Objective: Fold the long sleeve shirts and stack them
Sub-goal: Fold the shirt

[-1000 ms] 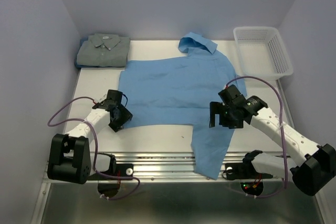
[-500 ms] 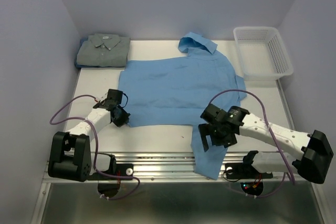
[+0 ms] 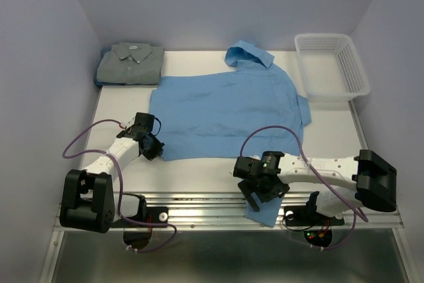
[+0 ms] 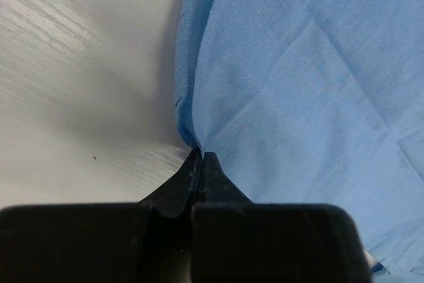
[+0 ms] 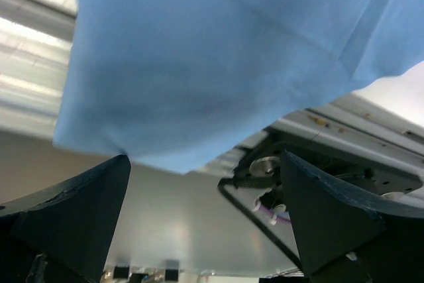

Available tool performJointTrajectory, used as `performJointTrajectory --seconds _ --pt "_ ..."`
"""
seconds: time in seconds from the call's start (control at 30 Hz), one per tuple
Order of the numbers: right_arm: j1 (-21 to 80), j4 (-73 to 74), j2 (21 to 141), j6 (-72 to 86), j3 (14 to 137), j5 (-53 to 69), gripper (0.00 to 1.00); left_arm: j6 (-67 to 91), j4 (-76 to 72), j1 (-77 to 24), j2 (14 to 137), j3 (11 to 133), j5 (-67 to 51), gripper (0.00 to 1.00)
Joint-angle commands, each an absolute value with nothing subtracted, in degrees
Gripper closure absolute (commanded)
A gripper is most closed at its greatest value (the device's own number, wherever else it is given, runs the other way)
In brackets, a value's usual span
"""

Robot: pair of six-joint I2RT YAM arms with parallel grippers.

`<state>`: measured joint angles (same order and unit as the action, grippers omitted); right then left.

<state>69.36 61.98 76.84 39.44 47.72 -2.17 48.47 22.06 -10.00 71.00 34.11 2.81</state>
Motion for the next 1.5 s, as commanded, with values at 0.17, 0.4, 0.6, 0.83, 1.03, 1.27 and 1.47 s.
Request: performJointTrajectory --seconds 0.17,0.4,0.6,0.83,1.03,1.27,1.47 --pt "69.61 51.34 83.5 37.8 45.18 -8.53 0.17 47.55 24.69 -9.93 67.15 34.36 3.95 1.0" --pt "66.71 44.04 84.37 35.6 40.7 -6.15 0.42 47.46 25.4 -9.84 64.78 33.93 4.31 1.0" --pt "64.08 39.73 84.03 35.07 37.62 -3.34 0.59 47.55 25.14 -9.84 64.16 34.1 4.57 1.0" --pt "63.54 39.99 83.76 36.12 37.53 -4.04 0.99 47.55 26.01 -9.84 62.76 35.24 5.54 1.0" --pt "63.54 48.06 81.3 38.5 44.27 -8.26 0.99 47.64 26.28 -9.93 61.96 35.6 5.1 1.0" --pt "56.01 64.15 77.96 39.21 58.7 -21.26 0.99 48.34 25.23 -9.93 61.61 36.82 3.52 1.0" --pt "45.1 59.69 78.39 26.82 69.16 -25.31 0.99 48.25 23.73 -9.76 63.54 39.98 3.43 1.0"
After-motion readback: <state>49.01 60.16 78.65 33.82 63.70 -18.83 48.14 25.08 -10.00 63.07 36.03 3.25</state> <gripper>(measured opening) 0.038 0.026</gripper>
